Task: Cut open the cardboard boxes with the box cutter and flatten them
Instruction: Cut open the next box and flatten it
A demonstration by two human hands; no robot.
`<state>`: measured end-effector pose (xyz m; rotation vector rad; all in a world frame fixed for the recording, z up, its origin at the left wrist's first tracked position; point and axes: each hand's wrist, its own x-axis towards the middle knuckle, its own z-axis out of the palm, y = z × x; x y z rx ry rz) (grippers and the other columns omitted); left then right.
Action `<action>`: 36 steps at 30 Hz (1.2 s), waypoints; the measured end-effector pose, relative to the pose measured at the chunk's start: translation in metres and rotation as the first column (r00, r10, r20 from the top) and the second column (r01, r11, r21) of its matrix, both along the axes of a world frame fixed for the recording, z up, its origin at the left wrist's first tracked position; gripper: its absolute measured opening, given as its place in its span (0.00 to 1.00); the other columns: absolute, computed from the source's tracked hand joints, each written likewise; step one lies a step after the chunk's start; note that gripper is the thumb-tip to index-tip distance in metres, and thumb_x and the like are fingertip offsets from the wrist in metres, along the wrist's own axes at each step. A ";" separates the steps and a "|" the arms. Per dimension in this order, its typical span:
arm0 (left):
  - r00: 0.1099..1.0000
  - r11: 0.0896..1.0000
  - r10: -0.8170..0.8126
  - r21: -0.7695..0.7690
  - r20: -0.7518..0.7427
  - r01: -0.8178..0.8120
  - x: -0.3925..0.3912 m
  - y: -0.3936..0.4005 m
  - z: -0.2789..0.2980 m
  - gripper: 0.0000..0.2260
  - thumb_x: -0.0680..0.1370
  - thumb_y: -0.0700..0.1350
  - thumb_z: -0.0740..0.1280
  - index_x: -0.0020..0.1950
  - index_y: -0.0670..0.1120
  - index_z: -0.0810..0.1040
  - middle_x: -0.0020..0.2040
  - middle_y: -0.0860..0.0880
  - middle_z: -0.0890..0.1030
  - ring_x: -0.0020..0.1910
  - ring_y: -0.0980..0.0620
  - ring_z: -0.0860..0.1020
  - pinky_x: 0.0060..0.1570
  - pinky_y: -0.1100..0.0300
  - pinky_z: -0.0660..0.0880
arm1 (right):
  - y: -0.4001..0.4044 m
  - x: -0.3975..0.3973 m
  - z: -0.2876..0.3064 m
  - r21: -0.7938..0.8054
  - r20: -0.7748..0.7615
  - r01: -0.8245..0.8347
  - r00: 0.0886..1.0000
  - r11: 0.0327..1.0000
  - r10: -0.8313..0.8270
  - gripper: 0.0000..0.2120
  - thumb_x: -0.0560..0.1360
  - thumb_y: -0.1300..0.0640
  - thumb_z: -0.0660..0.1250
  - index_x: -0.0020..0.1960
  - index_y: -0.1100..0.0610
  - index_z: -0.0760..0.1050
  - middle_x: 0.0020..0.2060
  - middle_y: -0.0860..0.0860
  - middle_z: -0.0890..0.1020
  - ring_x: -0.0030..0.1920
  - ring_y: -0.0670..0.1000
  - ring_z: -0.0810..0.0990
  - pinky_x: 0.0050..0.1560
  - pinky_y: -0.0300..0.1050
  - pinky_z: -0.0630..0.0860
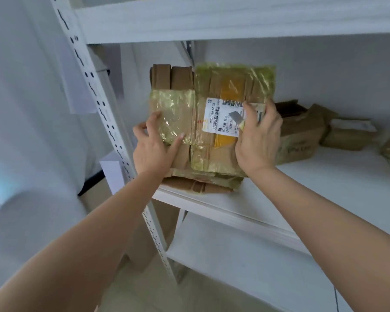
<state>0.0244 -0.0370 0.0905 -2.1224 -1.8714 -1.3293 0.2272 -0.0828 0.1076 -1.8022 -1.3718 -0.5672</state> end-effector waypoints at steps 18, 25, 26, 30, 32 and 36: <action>0.930 0.895 -0.117 -0.443 -0.347 -0.053 0.002 0.063 -0.085 0.32 0.76 0.68 0.54 0.73 0.52 0.55 0.67 0.41 0.64 0.64 0.42 0.69 0.51 0.49 0.75 | 0.049 0.000 -0.116 -0.765 0.034 0.039 0.999 0.642 -0.020 0.26 0.79 0.55 0.54 0.75 0.46 0.49 0.76 0.58 0.45 0.74 0.65 0.49 0.71 0.62 0.55; 0.743 0.895 -0.280 -0.445 -0.607 -0.027 0.029 0.079 -0.081 0.20 0.83 0.49 0.51 0.74 0.48 0.61 0.78 0.40 0.42 0.76 0.36 0.39 0.72 0.37 0.45 | 0.061 -0.003 -0.114 -0.813 -0.015 0.012 0.999 0.582 -0.042 0.25 0.79 0.57 0.52 0.75 0.48 0.52 0.76 0.60 0.49 0.72 0.67 0.55 0.69 0.57 0.60; 0.753 0.876 -0.339 -0.482 -0.563 0.034 0.036 0.081 -0.081 0.21 0.82 0.46 0.51 0.76 0.48 0.57 0.78 0.41 0.41 0.76 0.37 0.38 0.73 0.37 0.43 | 0.062 -0.004 -0.112 -0.812 -0.003 0.028 0.999 0.582 -0.052 0.25 0.78 0.57 0.53 0.75 0.48 0.53 0.76 0.60 0.51 0.70 0.67 0.58 0.67 0.56 0.62; 0.768 0.797 -0.454 -0.591 -0.451 0.123 0.040 0.082 -0.103 0.33 0.78 0.66 0.42 0.78 0.50 0.40 0.78 0.46 0.39 0.76 0.41 0.37 0.72 0.38 0.41 | 0.062 -0.008 -0.117 -0.800 -0.020 0.030 0.997 0.599 -0.077 0.25 0.78 0.58 0.52 0.74 0.47 0.54 0.76 0.59 0.50 0.71 0.67 0.55 0.68 0.60 0.61; 0.742 0.818 -0.441 -0.566 -0.505 0.100 0.038 0.083 -0.111 0.37 0.75 0.70 0.39 0.78 0.51 0.38 0.78 0.46 0.38 0.76 0.41 0.37 0.72 0.38 0.41 | 0.062 -0.008 -0.122 -0.789 -0.029 0.027 0.996 0.614 -0.081 0.25 0.78 0.58 0.51 0.74 0.48 0.53 0.76 0.59 0.49 0.73 0.67 0.51 0.70 0.62 0.57; 0.736 0.838 -0.435 -0.532 -0.519 0.121 0.040 0.085 -0.113 0.37 0.75 0.71 0.39 0.78 0.52 0.39 0.78 0.46 0.38 0.76 0.42 0.37 0.72 0.39 0.42 | 0.062 -0.009 -0.127 -0.775 -0.047 0.026 0.994 0.631 -0.099 0.26 0.79 0.59 0.50 0.76 0.51 0.51 0.76 0.61 0.47 0.74 0.67 0.46 0.72 0.62 0.52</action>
